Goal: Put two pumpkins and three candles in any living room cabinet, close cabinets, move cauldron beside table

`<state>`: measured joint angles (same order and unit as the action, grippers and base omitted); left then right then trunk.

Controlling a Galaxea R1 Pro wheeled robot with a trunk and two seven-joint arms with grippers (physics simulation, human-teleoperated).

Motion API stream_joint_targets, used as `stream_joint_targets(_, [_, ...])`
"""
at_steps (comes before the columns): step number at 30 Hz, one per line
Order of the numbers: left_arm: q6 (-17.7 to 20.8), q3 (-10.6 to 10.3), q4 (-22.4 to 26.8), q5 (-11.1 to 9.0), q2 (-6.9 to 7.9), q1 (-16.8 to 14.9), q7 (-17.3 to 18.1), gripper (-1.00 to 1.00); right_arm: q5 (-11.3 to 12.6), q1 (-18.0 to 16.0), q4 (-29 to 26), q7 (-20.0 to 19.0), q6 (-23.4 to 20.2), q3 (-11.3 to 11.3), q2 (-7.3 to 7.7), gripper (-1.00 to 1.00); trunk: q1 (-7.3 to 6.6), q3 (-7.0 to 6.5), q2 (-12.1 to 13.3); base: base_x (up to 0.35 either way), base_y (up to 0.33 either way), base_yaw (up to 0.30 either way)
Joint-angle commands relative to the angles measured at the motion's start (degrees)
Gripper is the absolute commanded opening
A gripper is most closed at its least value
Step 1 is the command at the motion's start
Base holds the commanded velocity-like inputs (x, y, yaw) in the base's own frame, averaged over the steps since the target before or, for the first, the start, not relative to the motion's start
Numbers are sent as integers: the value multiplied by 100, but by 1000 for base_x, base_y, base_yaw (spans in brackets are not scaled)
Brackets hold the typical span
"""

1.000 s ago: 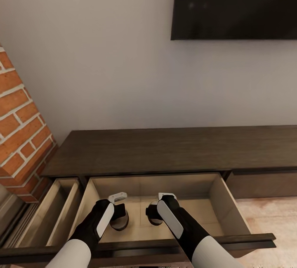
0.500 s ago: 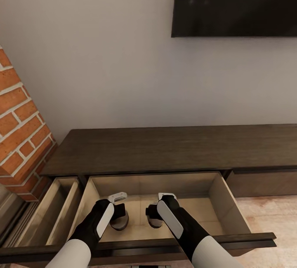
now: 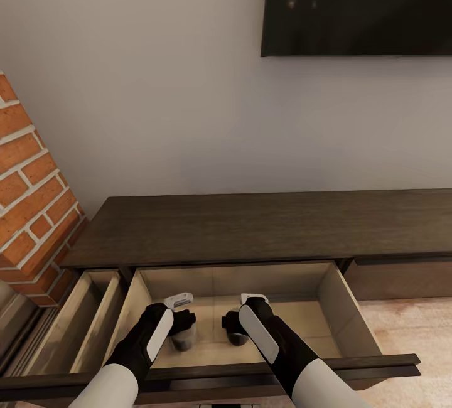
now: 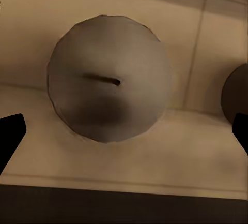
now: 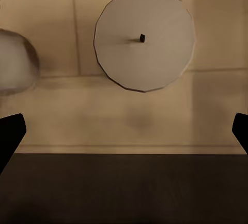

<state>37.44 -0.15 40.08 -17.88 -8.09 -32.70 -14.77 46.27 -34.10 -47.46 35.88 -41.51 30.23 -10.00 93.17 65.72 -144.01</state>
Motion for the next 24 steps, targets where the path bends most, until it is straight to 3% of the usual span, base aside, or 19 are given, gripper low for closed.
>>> stream_joint_targets(1, [6, 2, 0, -10, 0, 0, 0, 100, 0, 0, 0, -10, 3, 0, 0, 100, 0, 0, 0, 0, 0, 0])
stream_joint_targets(24, [202, 70, 27, -46, -2, -2, -26, 100, 6, 0, -35, -47, 29, -27, 0, 100, -59, -510, 31, -27, 0, 0])
